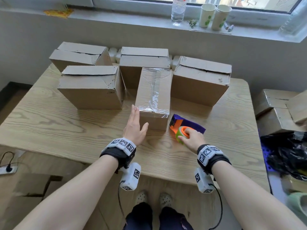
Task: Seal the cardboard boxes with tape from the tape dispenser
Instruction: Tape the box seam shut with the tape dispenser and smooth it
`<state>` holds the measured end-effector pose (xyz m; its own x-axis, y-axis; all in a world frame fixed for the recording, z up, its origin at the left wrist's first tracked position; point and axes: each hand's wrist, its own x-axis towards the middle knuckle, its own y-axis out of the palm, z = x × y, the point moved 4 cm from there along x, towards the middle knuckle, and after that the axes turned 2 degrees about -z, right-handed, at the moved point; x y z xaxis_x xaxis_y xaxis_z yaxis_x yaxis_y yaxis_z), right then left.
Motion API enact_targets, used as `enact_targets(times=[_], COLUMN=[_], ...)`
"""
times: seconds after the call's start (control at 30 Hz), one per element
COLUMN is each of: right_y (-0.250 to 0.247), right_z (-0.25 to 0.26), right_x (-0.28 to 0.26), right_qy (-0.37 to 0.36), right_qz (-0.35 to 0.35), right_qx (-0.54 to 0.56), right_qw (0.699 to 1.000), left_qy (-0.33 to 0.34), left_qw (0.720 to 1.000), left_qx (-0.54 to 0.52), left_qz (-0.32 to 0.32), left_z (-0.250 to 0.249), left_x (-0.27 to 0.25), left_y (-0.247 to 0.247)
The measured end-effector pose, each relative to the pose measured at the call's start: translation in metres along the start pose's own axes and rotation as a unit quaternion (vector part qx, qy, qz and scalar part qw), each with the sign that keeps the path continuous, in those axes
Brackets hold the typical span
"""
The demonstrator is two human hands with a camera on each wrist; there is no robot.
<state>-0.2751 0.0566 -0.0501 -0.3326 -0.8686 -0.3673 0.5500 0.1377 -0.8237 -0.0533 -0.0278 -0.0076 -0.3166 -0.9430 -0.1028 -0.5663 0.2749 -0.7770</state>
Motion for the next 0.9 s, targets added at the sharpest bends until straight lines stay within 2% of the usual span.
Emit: enact_targets(times=[0.27,0.4,0.53,0.63,0.73,0.9], right_y=[0.037,0.048,0.044,0.026,0.002,-0.003], right_z=[0.005,0.005,0.01,0.023,0.045,0.079], right_x=[-0.005,-0.007,-0.011,-0.014,-0.014,-0.002], right_qy=[0.006,0.018,0.04,0.034,0.021,-0.007], right_qz=[0.05,0.074,0.061,-0.023,-0.122,-0.105], right_qx=[-0.115,-0.134,-0.107,-0.017,0.157,0.319], right_qw=[0.992,0.988,0.992,0.999,0.98,0.942], left_qy=[0.022,0.02,0.023,0.012,-0.002,-0.014], left_qw=[0.998,0.998,0.997,0.995,0.993,0.992], left_qx=[-0.044,-0.066,-0.079,-0.098,-0.12,-0.124], left_qz=[-0.028,-0.014,-0.004,0.0,0.003,0.018], left_z=[0.009,0.012,0.014,0.014,0.013,0.012], left_x=[0.004,0.005,0.006,0.01,0.013,0.015], left_y=[-0.003,-0.004,-0.004,-0.005,-0.007,-0.011])
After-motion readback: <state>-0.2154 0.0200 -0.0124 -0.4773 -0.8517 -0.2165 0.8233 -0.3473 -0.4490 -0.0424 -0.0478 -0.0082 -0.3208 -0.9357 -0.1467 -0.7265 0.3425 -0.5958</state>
